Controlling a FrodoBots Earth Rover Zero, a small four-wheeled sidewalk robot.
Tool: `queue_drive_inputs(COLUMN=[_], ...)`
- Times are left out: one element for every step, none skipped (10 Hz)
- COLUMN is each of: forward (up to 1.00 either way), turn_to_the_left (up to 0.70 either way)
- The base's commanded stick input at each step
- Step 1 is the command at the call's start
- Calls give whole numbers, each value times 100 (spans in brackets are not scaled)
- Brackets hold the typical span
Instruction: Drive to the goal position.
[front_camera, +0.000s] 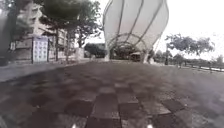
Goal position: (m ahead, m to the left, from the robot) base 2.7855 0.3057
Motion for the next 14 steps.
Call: queue_drive_inputs(forward=[100,100,100,100,100,100,100,100,100,100,100,100,100,100], turn_to_the_left=[0,0,0,0,0,0,0,0,0,0,0,-11,-39,-40])
